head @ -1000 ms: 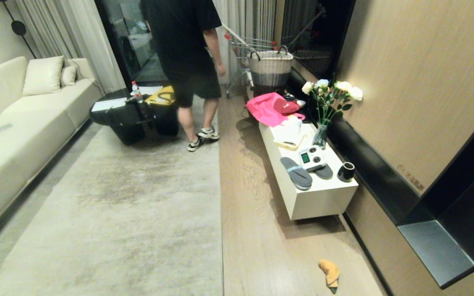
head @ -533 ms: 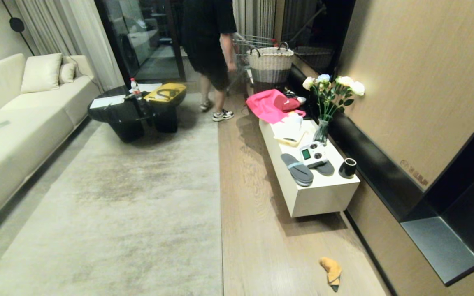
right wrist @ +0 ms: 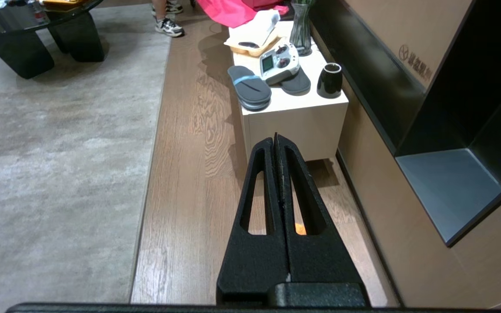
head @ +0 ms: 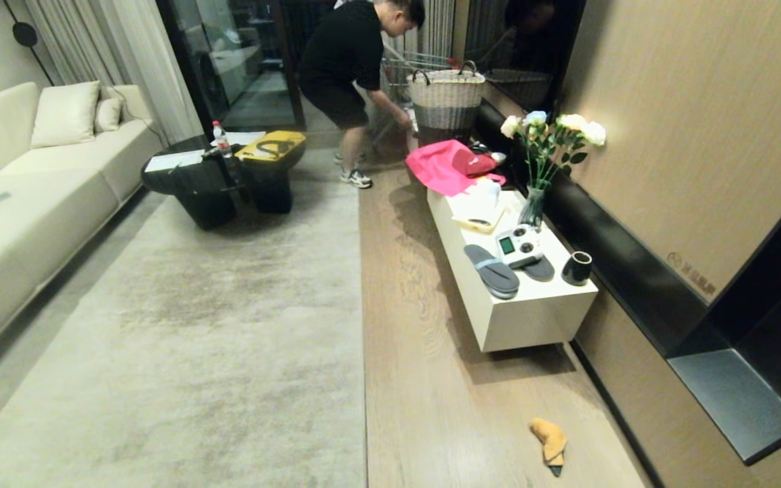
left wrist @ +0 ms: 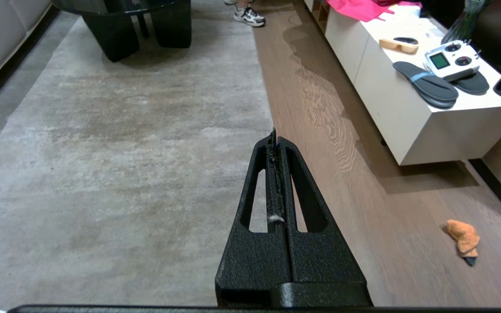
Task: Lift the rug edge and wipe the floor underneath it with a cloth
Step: Pick up the rag
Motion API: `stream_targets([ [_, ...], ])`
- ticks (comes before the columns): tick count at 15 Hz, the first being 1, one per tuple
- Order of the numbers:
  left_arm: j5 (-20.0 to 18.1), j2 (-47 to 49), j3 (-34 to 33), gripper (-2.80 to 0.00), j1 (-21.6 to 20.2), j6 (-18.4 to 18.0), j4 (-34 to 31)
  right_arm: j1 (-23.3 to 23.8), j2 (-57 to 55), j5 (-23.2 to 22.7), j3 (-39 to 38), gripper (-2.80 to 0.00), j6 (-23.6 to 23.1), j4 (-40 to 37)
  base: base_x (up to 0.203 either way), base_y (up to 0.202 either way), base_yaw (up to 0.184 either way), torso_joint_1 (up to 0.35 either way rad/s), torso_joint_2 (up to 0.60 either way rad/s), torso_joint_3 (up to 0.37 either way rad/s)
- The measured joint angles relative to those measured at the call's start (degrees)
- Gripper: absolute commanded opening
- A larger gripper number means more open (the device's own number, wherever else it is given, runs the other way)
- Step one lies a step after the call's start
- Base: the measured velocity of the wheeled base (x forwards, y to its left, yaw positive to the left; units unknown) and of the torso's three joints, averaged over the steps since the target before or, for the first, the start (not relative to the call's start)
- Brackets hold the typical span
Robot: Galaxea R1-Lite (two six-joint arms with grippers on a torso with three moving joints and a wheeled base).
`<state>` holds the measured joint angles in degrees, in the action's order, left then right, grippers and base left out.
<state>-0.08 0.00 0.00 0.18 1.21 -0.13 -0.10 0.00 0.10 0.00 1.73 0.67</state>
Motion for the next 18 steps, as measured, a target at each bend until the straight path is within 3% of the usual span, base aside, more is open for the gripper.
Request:
stream_targets([
  [18, 0.0, 0.0, 0.0, -2.8, 0.0, 0.0, 0.0, 0.0, 0.0, 0.1, 0.0, -2.8, 0.4, 0.0, 0.0, 0.0, 0.0, -0.145, 0.5, 0.353],
])
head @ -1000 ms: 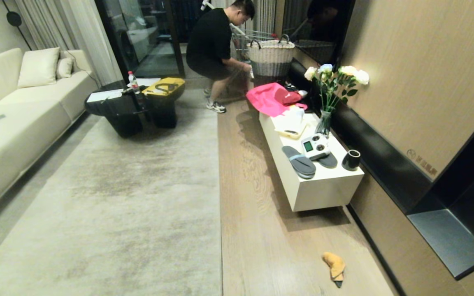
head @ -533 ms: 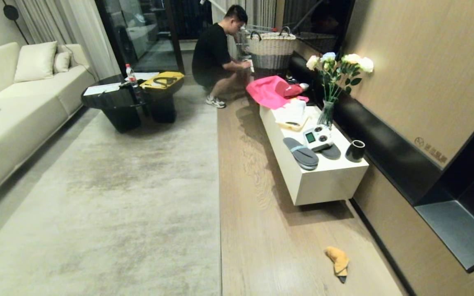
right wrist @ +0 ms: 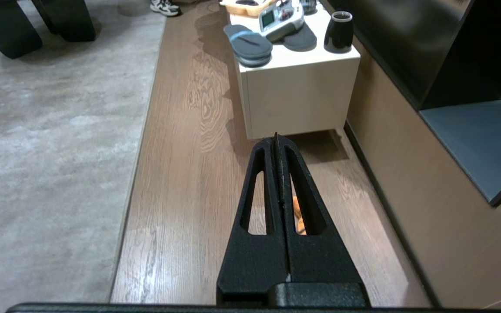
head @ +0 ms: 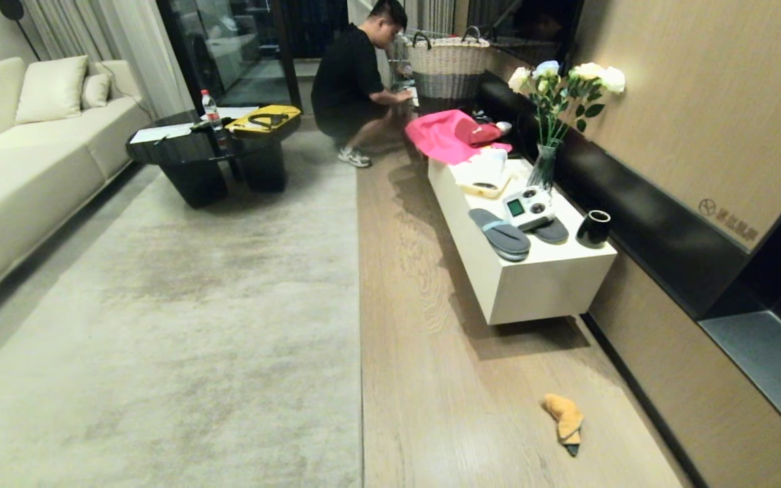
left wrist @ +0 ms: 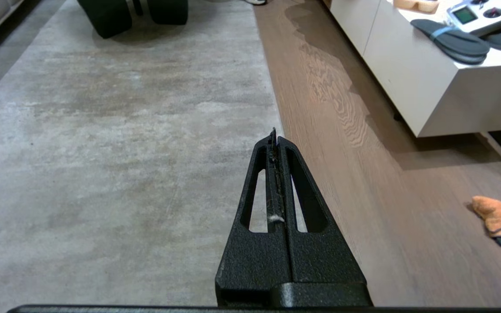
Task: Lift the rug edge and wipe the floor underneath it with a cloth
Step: Pick up the rag
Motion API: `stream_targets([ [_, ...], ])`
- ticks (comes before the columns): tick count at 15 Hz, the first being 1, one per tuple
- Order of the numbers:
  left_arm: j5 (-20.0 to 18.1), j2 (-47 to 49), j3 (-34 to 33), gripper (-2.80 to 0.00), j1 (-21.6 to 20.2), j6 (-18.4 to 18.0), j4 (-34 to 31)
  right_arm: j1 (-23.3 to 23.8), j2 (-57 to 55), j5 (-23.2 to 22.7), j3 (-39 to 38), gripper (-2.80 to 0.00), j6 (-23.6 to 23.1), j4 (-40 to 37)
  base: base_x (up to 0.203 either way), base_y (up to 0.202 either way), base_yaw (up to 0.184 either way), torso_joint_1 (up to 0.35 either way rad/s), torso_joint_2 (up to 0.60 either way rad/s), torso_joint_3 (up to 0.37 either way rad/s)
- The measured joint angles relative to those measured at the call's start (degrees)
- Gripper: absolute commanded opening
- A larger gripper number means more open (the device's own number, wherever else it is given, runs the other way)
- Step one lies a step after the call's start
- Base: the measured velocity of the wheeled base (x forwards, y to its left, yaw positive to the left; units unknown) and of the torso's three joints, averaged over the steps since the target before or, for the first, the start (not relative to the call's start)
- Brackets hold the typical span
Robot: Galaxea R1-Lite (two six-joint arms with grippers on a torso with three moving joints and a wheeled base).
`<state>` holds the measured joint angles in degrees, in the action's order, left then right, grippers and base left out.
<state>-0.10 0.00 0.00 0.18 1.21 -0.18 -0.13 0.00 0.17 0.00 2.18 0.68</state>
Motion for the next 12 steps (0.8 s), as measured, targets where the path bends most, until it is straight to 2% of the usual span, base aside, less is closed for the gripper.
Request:
stream_targets([
  [8, 0.0, 0.0, 0.0, -2.8, 0.0, 0.0, 0.0, 0.0, 0.0, 0.0, 0.0, -2.8, 0.2, 0.0, 0.0, 0.0, 0.0, -0.019, 0.44, 0.415],
  [9, 0.0, 0.0, 0.0, -2.8, 0.0, 0.0, 0.0, 0.0, 0.0, 0.0, 0.0, -2.8, 0.2, -0.1, 0.0, 0.0, 0.0, 0.002, 0.25, 0.28],
  [12, 0.0, 0.0, 0.0, -2.8, 0.0, 0.0, 0.0, 0.0, 0.0, 0.0, 0.0, -2.8, 0.2, 0.0, 0.0, 0.0, 0.0, 0.0, 0.0, 0.0],
])
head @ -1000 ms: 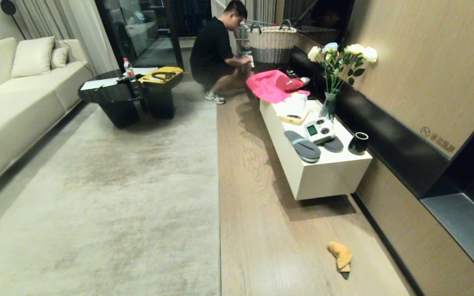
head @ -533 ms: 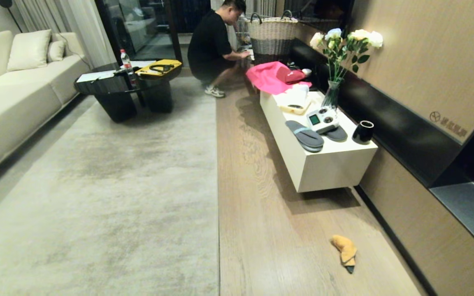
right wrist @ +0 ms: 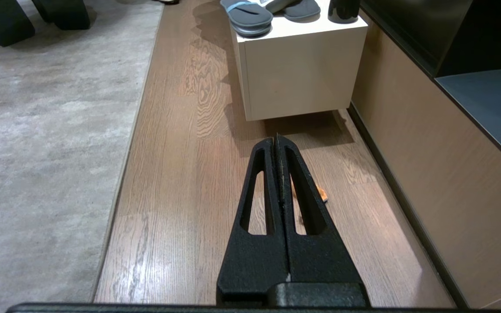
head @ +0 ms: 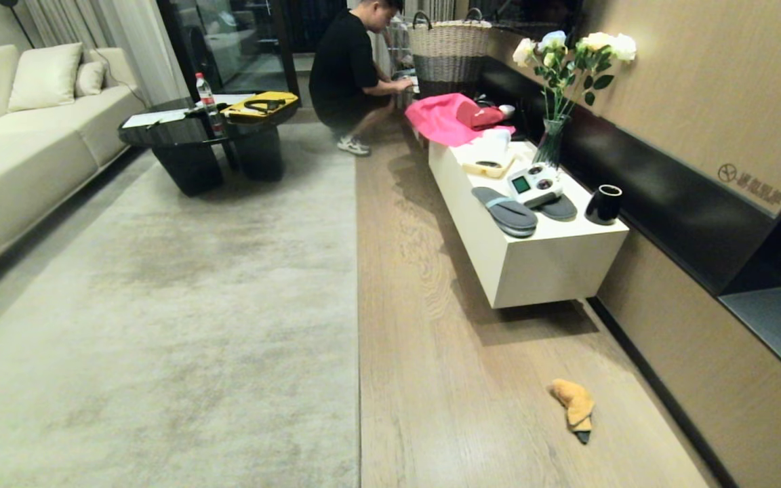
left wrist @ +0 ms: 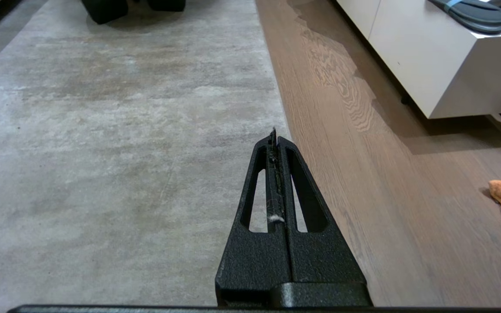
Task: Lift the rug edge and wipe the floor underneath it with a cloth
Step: Pick up the rag
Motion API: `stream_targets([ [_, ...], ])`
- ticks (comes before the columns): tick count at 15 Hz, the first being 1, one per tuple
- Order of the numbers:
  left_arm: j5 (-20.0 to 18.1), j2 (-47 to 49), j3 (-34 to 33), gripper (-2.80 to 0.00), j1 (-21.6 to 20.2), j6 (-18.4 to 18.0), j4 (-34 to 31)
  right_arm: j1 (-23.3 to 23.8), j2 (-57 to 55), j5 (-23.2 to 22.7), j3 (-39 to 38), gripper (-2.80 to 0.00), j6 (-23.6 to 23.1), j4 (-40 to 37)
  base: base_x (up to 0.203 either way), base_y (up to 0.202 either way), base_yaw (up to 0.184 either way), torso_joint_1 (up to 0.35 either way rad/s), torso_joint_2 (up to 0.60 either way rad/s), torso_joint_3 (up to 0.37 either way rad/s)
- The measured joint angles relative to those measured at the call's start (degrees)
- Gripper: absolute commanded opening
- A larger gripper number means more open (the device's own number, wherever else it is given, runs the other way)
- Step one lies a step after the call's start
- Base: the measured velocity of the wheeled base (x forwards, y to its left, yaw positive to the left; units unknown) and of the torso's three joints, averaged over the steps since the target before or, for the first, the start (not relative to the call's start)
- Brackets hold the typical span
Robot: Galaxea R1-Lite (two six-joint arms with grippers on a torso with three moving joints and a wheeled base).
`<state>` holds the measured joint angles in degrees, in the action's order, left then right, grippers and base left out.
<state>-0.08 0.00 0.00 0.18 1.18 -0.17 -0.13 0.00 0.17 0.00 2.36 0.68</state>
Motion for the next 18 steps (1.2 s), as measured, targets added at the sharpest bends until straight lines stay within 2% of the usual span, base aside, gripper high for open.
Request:
stream_targets([
  [18, 0.0, 0.0, 0.0, -2.8, 0.0, 0.0, 0.0, 0.1, 0.0, 0.0, 0.0, -2.8, -0.2, 0.2, 0.0, 0.0, 0.0, 0.004, 0.02, 0.023],
])
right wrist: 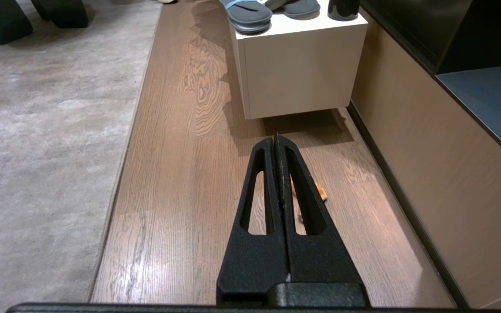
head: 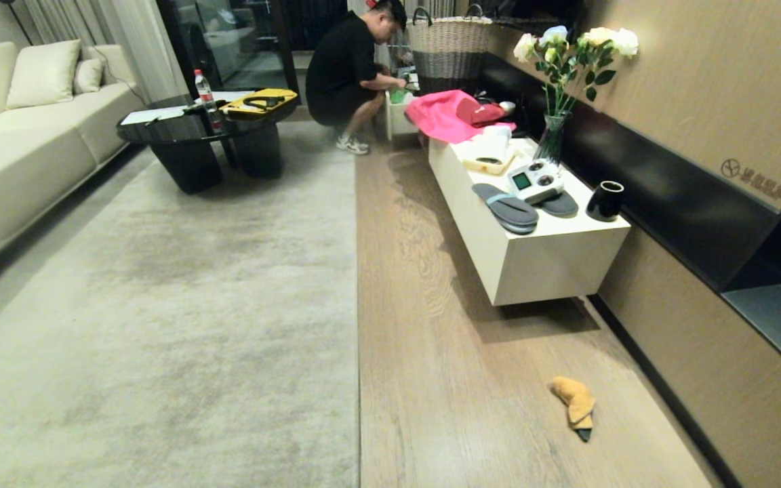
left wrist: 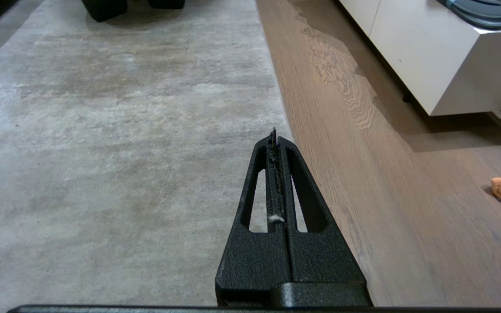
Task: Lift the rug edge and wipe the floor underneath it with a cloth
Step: Pick up the rag
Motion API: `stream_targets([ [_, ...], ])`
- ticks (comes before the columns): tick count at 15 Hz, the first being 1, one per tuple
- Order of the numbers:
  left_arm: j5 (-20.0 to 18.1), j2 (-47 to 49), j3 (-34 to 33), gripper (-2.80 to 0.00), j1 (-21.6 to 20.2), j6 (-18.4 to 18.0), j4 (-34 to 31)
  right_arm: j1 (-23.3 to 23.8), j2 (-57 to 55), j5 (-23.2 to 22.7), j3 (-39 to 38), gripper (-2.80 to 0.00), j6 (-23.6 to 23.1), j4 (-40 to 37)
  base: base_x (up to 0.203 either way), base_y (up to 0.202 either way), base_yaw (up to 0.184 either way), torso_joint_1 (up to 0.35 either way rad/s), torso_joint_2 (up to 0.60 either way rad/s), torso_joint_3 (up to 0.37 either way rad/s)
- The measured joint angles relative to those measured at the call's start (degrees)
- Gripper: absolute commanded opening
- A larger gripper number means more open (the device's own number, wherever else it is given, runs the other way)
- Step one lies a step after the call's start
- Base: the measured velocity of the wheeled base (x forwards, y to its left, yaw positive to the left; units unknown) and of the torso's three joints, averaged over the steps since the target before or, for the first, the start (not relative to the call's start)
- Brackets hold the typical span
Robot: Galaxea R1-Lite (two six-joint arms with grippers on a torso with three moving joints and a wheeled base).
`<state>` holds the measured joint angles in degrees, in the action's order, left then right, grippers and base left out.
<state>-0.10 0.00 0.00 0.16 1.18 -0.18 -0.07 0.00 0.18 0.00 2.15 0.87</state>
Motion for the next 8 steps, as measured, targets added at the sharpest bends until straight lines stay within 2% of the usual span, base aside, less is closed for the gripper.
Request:
stream_targets([
  [8, 0.0, 0.0, 0.0, -2.8, 0.0, 0.0, 0.0, 0.0, 0.0, 0.0, 0.0, -2.8, 0.0, -0.1, 0.0, 0.0, 0.0, 0.0, 0.0, 0.0],
])
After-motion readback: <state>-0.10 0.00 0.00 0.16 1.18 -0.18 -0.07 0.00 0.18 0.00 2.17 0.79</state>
